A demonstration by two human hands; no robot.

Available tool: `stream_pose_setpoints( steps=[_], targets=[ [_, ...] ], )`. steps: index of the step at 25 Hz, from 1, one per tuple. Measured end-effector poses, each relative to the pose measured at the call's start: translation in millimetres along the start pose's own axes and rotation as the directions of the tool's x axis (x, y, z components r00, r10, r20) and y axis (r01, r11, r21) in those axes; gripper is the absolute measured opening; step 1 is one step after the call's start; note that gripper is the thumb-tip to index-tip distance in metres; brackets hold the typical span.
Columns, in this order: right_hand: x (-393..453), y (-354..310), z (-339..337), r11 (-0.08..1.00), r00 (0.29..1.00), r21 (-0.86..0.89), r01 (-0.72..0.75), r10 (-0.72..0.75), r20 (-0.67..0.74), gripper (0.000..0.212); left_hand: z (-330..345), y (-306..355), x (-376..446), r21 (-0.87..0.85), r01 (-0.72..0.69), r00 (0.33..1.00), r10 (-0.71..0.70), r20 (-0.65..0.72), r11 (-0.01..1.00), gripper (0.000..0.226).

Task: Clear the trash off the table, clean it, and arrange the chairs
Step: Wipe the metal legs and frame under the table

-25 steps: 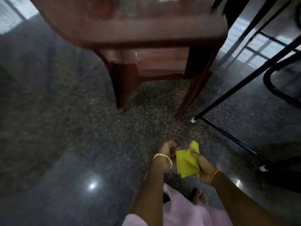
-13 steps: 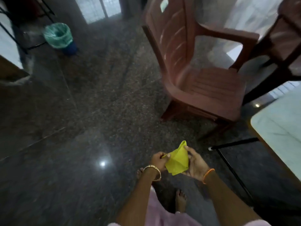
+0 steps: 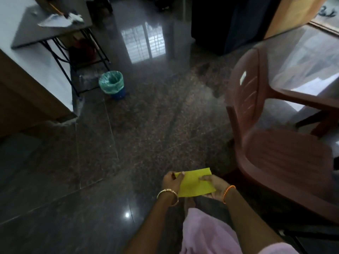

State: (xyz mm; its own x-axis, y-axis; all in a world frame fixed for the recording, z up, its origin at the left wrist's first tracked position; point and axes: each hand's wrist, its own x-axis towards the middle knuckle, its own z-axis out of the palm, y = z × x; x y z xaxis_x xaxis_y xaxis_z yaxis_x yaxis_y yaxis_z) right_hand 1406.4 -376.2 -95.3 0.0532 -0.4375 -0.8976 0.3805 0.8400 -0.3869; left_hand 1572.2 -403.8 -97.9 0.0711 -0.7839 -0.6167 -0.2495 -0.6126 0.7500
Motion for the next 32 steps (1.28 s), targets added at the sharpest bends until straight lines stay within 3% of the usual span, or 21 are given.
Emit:
stream_pose_setpoints(
  steps=[3, 4, 6, 10, 15, 17, 22, 25, 28, 32],
  targets=[
    [43.3, -61.2, 44.2, 0.997, 0.999, 0.067, 0.037, -0.038, 0.005, 0.021, -18.1, 51.4, 61.7, -0.355, 0.216, 0.975, -0.219, 0.033, 0.910, 0.022],
    [57.8, -86.0, 60.6, 0.995, 0.999, 0.086, 0.052, -0.052, 0.007, 0.019, -24.6, 70.1, 85.3, -0.395, 0.259, 0.964, -0.258, 0.055, 0.881, 0.021],
    [82.3, -139.2, 91.5, 0.993, 0.998, 0.101, 0.061, -0.063, 0.018, 0.017, -36.4, 107.3, 134.8, -0.337, 0.247, 0.966, -0.259, 0.009, 0.909, 0.018],
    [111.0, -240.6, 126.0, 0.985, 0.997, 0.152, 0.081, -0.082, 0.005, 0.022, -49.6, 183.7, 218.2, -0.173, 0.064, 0.989, -0.085, -0.117, 0.983, 0.025],
    [147.3, -344.3, 122.0, 0.942, 0.985, 0.289, 0.168, -0.149, -0.087, 0.029, -19.6, 275.8, 314.7, -0.037, -0.051, 0.996, 0.049, -0.075, 0.998, 0.027],
    [165.4, -381.9, 108.9, 0.926, 0.976, 0.323, 0.196, -0.150, -0.160, 0.028, 8.7, 312.0, 358.3, 0.009, -0.116, 0.993, 0.116, 0.007, 0.993, 0.036],
    [198.4, -473.1, 72.5, 0.844, 0.894, 0.417, 0.337, -0.148, -0.422, 0.035, 87.9, 402.9, 457.7, 0.118, -0.117, 0.941, 0.072, 0.331, 0.986, 0.036],
    [201.9, -510.7, 52.1, 0.781, 0.848, 0.472, 0.409, -0.134, -0.513, 0.022, 137.1, 451.2, 484.6, 0.195, -0.166, 0.910, 0.074, 0.408, 0.967, 0.034],
    [213.0, -544.7, 16.7, 0.672, 0.784, 0.509, 0.537, -0.177, -0.594, 0.027, 199.3, 486.2, 511.2, 0.277, -0.194, 0.838, 0.011, 0.546, 0.941, 0.040],
    [236.4, -577.7, -47.1, 0.613, 0.702, 0.514, 0.600, -0.096, -0.705, 0.038, 280.4, 514.9, 529.0, 0.306, -0.307, 0.752, 0.033, 0.658, 0.901, 0.049]
  ],
)
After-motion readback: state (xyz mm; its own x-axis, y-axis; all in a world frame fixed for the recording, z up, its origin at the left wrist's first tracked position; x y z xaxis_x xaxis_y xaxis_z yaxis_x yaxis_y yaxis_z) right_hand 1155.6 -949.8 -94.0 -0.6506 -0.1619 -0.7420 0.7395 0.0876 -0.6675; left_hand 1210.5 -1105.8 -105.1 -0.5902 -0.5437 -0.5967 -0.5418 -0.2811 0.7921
